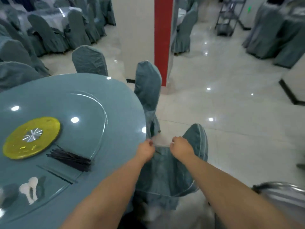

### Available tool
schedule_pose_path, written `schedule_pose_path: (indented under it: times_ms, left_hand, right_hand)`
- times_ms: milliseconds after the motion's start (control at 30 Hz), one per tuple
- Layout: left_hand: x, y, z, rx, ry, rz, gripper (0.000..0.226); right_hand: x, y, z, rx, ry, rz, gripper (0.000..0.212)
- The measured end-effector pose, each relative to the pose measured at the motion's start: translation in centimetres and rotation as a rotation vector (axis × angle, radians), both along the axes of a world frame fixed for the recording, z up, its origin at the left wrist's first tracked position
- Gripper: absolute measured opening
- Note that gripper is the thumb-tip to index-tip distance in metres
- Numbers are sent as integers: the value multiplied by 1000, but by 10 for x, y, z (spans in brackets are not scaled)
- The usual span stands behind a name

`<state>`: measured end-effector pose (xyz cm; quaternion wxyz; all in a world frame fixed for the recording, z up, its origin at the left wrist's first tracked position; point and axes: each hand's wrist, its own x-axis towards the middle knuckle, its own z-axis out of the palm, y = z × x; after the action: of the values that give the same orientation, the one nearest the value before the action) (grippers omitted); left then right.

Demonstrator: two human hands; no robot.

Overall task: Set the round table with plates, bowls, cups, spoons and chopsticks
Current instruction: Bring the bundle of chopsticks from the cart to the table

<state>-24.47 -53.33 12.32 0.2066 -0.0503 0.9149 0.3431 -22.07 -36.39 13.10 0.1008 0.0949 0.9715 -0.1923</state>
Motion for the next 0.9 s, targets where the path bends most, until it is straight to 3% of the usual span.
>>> schedule_pose_path:
  times_ms: [267, 367, 567, 900]
  left_hand:
    - [30, 139, 4, 69, 39, -339, 29]
    - [39, 189, 3, 78, 121, -512, 29]
    - [70, 279, 0, 118, 105, -823, 31]
    - [201, 412, -18, 59, 39, -1326, 26]
  right_hand:
    - [78, 120, -8, -1, 23, -357, 31]
    - [116, 154, -9, -18, 7, -543, 33]
    - [195, 208, -6, -75, -51, -923, 29]
    - [396, 255, -23, -108, -19, -1491, 26]
